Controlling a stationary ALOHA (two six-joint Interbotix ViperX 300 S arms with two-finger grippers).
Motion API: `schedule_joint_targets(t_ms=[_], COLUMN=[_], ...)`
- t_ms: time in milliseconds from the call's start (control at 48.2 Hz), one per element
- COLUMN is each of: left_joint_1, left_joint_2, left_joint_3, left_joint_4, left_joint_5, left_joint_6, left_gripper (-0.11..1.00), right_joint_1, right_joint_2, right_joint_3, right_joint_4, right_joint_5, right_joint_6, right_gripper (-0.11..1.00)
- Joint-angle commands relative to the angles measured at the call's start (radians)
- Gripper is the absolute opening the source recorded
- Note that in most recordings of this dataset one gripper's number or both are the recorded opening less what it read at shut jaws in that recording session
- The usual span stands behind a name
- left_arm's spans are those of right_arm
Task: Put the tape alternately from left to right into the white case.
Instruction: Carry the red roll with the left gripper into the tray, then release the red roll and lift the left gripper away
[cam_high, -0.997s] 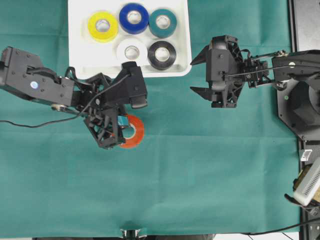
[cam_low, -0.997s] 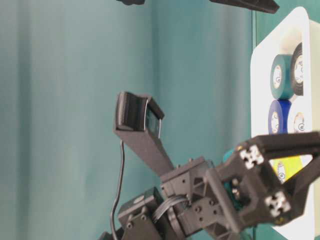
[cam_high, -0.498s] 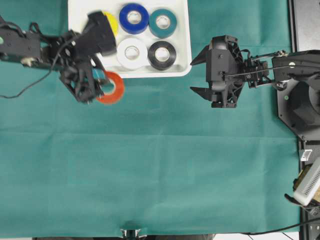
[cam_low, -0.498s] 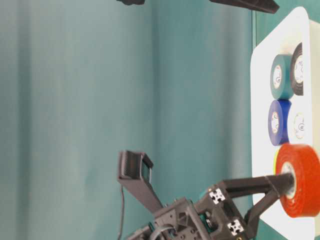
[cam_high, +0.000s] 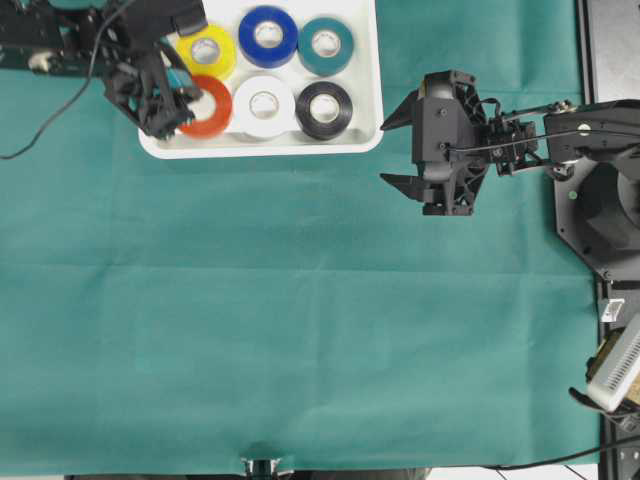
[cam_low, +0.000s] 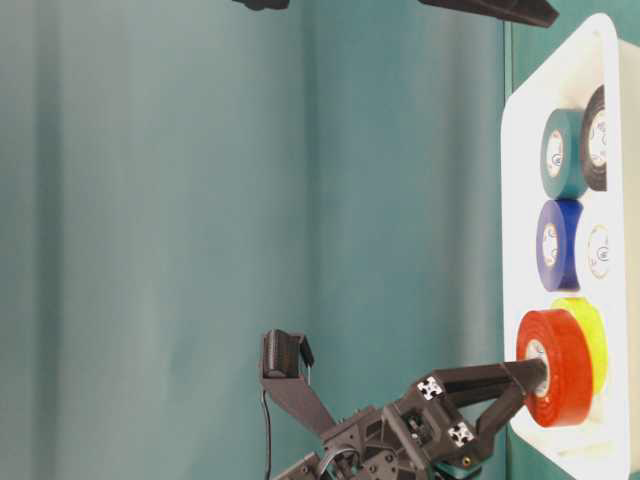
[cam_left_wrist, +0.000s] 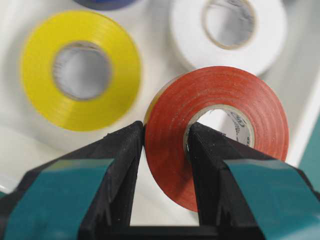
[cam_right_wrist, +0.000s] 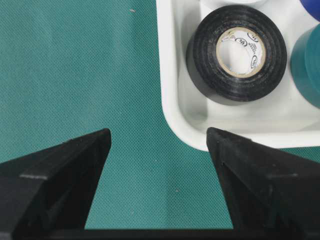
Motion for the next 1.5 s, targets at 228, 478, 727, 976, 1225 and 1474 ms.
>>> schedule_joint_targets(t_ms=[228,478,727,976,1225,1474], left_joint_1=[0.012,0.012,0.012,0.002,-0.081,-0.212], left_joint_2=[-0.015,-0.015,-0.015,-0.017,-0.04,-0.061], left_joint_3=[0.02,0.025,0.026,0.028,0.023,0.028], left_joint_4=[0.0,0.0,0.0,0.0,0.0,-0.002], left_joint_5=[-0.029,-0.032,-0.032,-0.032,-0.034,-0.075], left_joint_6=[0.015,0.018,0.038,0.038,0.038,0.038], left_gripper=[0.27,0.59,0.93,0.93,0.92,0.92], right_joint_1=[0.002,0.002,0.002,0.003,0.003,0.003], right_joint_2=[-0.015,-0.015,-0.015,-0.015,-0.017,-0.017], right_joint_3=[-0.012,-0.012,-0.009,-0.011,-0.008,-0.011], right_joint_4=[-0.002,-0.002,-0.002,0.0,-0.002,0.0], right_joint_5=[-0.006,-0.006,-0.006,-0.006,-0.006,-0.008], right_joint_6=[0.0,0.0,0.0,0.0,0.002,0.002], right_gripper=[0.92,0.92,0.92,0.92,0.92,0.92])
